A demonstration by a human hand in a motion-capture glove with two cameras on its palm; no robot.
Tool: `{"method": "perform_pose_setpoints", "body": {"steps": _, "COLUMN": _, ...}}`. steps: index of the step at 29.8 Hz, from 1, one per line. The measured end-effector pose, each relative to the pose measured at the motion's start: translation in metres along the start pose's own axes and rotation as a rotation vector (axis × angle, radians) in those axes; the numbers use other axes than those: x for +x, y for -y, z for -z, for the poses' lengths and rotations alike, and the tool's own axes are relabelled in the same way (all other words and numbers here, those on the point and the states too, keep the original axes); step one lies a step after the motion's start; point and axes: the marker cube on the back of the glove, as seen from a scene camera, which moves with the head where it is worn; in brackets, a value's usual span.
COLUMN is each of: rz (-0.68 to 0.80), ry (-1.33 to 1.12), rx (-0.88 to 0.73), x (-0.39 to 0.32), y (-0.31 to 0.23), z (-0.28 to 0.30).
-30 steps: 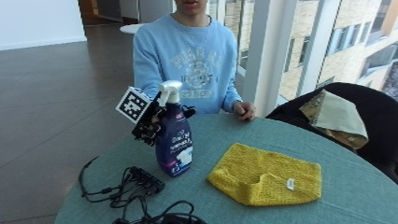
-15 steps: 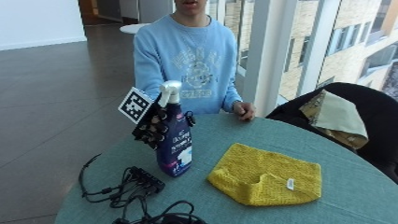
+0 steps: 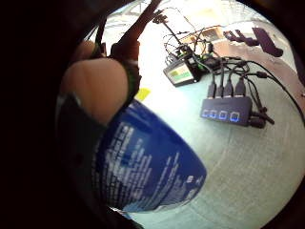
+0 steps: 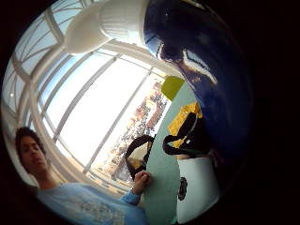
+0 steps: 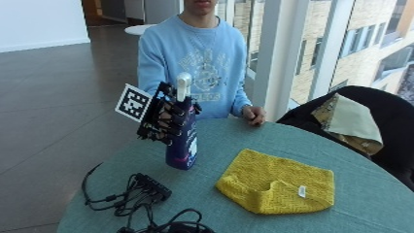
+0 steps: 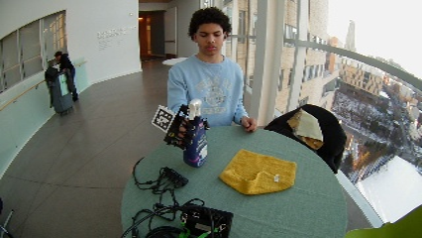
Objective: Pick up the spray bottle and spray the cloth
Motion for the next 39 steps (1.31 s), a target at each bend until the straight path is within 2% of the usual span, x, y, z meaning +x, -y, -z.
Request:
{"method": "perform_pose_setpoints", "body": {"steps": 6, "rz": 0.01, "ry": 0.093, "rx": -0.281, "x": -0.004, "y": -0.002, "z": 0.006}}
{"method": "perform_pose_setpoints", "body": {"steps": 17, "rz": 0.005, "ry": 0.126, "rx": -0.631, "x": -0.023, "y": 0.012, "z": -0.001}}
{"method": "perform_pose_setpoints", "body": {"steps": 29, "rz": 0.006, "ry": 0.113, "rx": -0.869, "x": -0.037, "y": 0.037, "z": -0.021}}
{"method": "perform_pose_setpoints", "body": {"steps": 39, "rz": -0.158, "ry": 0.239, "rx": -0.951, "x": -0.033, "y": 0.044, "z": -0.036}}
